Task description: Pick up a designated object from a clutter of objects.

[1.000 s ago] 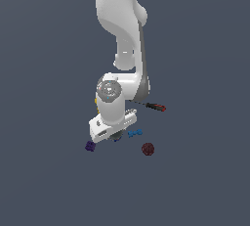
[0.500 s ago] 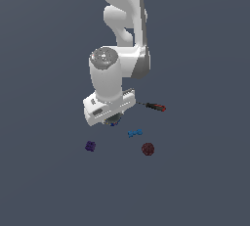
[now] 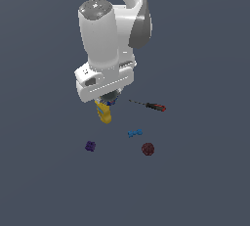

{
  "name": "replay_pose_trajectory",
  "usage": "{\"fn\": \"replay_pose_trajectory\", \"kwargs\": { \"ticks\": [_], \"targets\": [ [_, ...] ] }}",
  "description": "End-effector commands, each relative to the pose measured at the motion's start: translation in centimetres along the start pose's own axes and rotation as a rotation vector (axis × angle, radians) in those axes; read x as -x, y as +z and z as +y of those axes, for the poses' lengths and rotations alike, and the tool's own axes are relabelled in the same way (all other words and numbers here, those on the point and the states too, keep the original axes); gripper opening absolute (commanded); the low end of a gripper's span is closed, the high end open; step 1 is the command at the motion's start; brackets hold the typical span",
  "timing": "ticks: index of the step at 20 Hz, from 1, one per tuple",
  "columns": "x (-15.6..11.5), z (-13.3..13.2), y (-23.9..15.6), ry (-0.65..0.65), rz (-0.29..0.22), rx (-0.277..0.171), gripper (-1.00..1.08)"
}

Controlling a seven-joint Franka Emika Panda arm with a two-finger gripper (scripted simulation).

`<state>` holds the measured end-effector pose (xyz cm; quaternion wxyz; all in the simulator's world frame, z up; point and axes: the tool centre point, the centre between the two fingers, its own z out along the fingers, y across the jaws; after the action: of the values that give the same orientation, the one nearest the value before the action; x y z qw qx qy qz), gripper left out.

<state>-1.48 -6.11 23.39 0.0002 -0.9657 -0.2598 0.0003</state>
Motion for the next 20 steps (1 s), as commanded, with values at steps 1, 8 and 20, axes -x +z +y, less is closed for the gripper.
{"fn": "replay_pose_trajectory", "kwargs": {
  "ticks": [1, 8, 20],
  "targets": [
    [1.0, -0.3, -2.5, 0.000, 0.001, 0.000, -1.00],
    [3.9, -1.1, -9.5, 0.000, 0.001, 0.000, -1.00],
    [6.9, -1.9, -17.6, 0.000, 0.001, 0.000, -1.00]
  ]
}}
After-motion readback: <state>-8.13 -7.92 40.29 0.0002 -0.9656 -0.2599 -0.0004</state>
